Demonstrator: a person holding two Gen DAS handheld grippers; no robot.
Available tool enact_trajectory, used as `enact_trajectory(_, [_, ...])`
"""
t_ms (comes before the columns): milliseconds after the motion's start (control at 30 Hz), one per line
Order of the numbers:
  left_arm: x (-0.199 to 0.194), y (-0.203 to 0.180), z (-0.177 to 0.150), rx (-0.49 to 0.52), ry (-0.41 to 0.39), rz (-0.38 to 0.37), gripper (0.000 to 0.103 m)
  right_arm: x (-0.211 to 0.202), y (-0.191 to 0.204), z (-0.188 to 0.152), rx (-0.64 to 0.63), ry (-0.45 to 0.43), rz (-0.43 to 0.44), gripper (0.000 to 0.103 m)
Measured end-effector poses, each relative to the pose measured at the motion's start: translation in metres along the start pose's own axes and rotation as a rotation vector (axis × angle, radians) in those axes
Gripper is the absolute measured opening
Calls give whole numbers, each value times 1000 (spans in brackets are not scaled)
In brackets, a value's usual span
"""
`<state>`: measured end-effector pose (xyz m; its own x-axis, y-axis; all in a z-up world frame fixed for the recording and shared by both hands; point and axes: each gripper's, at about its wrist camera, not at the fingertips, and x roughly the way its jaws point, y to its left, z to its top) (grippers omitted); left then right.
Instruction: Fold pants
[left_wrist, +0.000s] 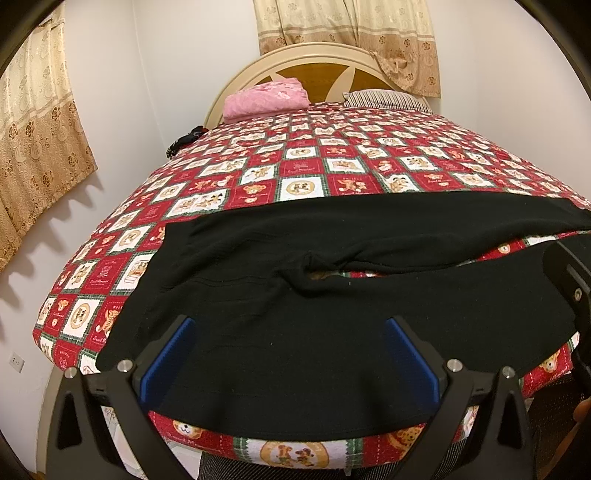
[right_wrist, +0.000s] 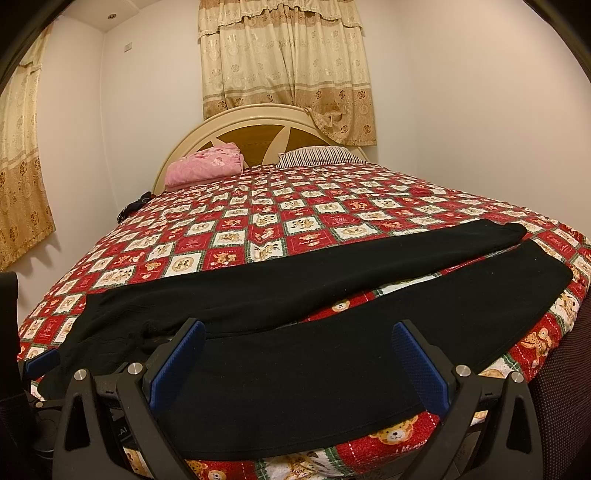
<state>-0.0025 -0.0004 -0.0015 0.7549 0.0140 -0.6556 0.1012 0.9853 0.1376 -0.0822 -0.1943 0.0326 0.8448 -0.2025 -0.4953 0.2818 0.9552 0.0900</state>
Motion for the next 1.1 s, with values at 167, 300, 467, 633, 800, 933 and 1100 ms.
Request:
enact_trajectory(167, [0,0,0,0,1,-1,103,-2,3,-1,-4,-5,-1,102])
enact_trajectory(300, [0,-1,0,2,2,-1,103,-2,3,-2,-3,-4,0,102])
enact_trajectory(467, [0,-1,-1,0,3,-2,103,-3,4,-1,-3,-3,-1,102])
enact_trajectory(633, [3,-1,-4,-5,15,-10,103,-2,7,-2,-8,4,2,102])
enact_trajectory(800, [10,3,-4,-9,29,-11,103,2,8,-3,-13,14,3,102])
enact_trajectory(933, [20,12,0,-15,50,-13,103,10,4,-3,-16,32,-2,102])
enact_trajectory(1100, [36,50,10,-10,77,-24,103,25,1,4,-55,52,-10,102])
